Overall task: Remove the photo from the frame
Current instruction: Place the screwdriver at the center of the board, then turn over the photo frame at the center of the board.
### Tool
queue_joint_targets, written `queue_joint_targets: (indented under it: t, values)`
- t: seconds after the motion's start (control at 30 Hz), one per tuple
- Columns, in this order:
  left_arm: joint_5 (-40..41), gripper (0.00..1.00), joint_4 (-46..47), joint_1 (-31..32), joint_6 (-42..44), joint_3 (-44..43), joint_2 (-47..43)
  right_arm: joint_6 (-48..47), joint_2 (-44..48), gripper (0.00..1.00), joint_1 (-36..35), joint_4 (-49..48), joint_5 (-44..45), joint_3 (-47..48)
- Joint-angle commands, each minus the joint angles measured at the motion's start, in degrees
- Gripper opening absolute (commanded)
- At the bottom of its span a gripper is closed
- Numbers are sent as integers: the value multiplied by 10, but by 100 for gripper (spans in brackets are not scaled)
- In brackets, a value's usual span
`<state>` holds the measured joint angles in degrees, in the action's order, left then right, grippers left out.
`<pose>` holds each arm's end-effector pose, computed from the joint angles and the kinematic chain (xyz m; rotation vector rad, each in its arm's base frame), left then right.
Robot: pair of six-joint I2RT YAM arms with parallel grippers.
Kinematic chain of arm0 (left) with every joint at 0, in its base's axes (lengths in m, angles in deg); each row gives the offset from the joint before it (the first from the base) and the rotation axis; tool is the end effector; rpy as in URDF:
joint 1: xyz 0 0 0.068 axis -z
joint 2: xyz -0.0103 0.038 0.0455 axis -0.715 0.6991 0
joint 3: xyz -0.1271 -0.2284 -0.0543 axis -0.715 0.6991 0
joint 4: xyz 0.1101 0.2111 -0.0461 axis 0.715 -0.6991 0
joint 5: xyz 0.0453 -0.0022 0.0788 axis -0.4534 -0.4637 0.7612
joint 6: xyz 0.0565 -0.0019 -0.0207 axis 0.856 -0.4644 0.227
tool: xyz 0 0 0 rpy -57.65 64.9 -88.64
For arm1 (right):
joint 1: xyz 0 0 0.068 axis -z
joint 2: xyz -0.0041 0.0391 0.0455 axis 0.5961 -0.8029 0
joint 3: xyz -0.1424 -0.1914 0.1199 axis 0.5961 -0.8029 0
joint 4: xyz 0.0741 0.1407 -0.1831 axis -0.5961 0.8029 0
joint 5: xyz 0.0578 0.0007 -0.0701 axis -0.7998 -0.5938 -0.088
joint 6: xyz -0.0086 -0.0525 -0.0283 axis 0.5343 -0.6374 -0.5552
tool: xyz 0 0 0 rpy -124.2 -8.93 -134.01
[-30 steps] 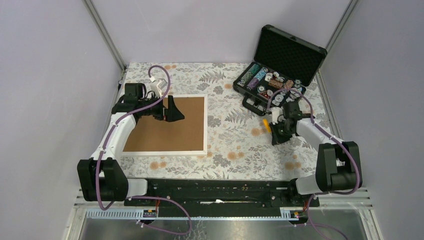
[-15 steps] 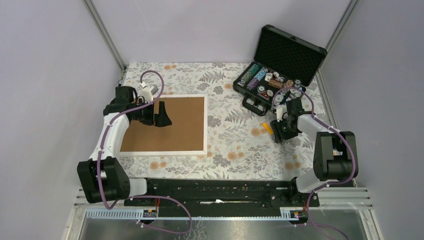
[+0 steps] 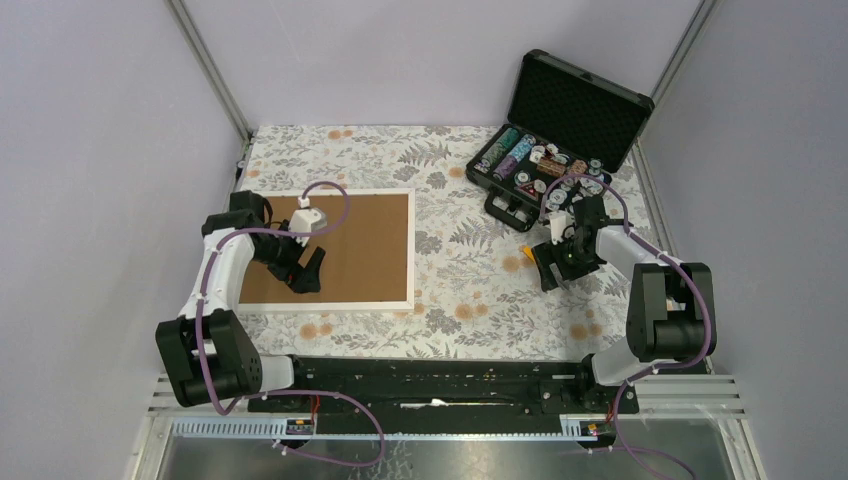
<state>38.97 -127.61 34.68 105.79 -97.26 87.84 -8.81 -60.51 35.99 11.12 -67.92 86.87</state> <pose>0.2128 0.0182 0.2454 0.8664 2.5165 -0.5044 0.2623 0.0118 0.1606 -0.6731 2.6643 0.1706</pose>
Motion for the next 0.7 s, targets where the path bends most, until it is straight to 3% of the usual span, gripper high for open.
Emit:
queue_joint_targets:
  t: [0.0,0.3,0.43,0.67]
  values:
    - [-18,90,-26,3,160,28,-40,-6,35,93,-3,57,-105,54]
    - [-11,70,45,146,231,84,-44,17,56,96,-56,24,-248,121]
    - [19,63,102,229,215,123,-58,31,33,97,-76,-14,-304,135]
    - [73,56,171,322,192,174,-46,59,11,96,-95,-78,-345,135]
